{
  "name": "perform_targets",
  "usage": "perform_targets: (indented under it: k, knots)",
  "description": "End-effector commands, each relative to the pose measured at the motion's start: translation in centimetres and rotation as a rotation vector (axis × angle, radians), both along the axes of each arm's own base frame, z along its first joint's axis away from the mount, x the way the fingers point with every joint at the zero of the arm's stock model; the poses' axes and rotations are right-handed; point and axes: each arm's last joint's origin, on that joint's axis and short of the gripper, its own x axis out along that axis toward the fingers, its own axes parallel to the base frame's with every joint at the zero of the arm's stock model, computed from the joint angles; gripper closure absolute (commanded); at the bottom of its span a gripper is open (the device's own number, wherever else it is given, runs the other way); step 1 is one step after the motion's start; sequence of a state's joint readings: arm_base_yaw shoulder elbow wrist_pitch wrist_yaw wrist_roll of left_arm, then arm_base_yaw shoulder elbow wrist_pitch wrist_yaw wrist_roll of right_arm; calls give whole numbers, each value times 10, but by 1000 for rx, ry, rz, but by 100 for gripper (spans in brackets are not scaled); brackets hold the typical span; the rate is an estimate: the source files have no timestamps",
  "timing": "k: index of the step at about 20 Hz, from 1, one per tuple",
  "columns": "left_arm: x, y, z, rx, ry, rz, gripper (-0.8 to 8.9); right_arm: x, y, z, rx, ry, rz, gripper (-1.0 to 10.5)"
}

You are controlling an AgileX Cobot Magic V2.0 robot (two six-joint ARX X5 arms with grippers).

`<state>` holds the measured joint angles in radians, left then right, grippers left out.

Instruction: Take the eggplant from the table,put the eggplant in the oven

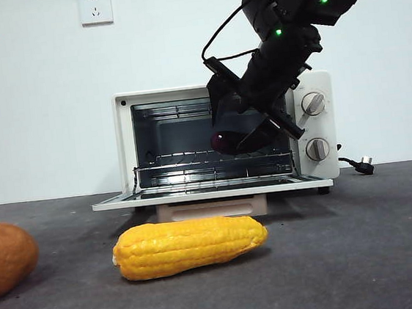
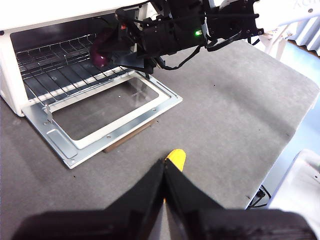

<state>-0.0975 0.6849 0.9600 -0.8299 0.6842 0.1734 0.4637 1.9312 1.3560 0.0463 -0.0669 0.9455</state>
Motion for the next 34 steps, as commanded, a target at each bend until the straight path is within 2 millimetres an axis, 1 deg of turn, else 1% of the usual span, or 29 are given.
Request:
perform_targets:
  k: [1, 4, 8, 11, 15, 18, 21, 24, 28, 31, 34]
  knots:
    - [0, 0, -1, 2, -1, -8, 819, 2, 2, -7, -6, 8, 14, 657]
    - [0, 0, -1, 2, -2, -8, 819, 0, 3, -2, 31, 17, 75, 657]
    - [0, -1, -1, 4, -4, -11, 819, -13, 7, 19, 71, 7, 147, 657]
    - [1, -3, -2, 7, -1, -31, 819, -28, 7, 43, 101, -3, 256, 657]
    - [4, -6, -2, 10, 4, -49, 819, -56, 1, 83, 81, -77, 420, 658]
    - [6, -6, -3, 12, 5, -51, 819, -86, -15, 121, 22, -172, 498, 663]
    - [9, -7, -3, 11, 8, -51, 819, -109, -29, 145, -48, -250, 517, 664]
    - [12, -8, -4, 12, 13, -58, 819, -135, -45, 167, -140, -328, 498, 664]
    - [16, -10, -5, 13, 23, -70, 819, -169, -68, 188, -294, -405, 453, 664]
    - [16, -11, -5, 13, 25, -76, 819, -192, -83, 196, -411, -420, 420, 664]
    - [16, -11, -5, 12, 28, -76, 819, -215, -98, 200, -521, -407, 407, 664]
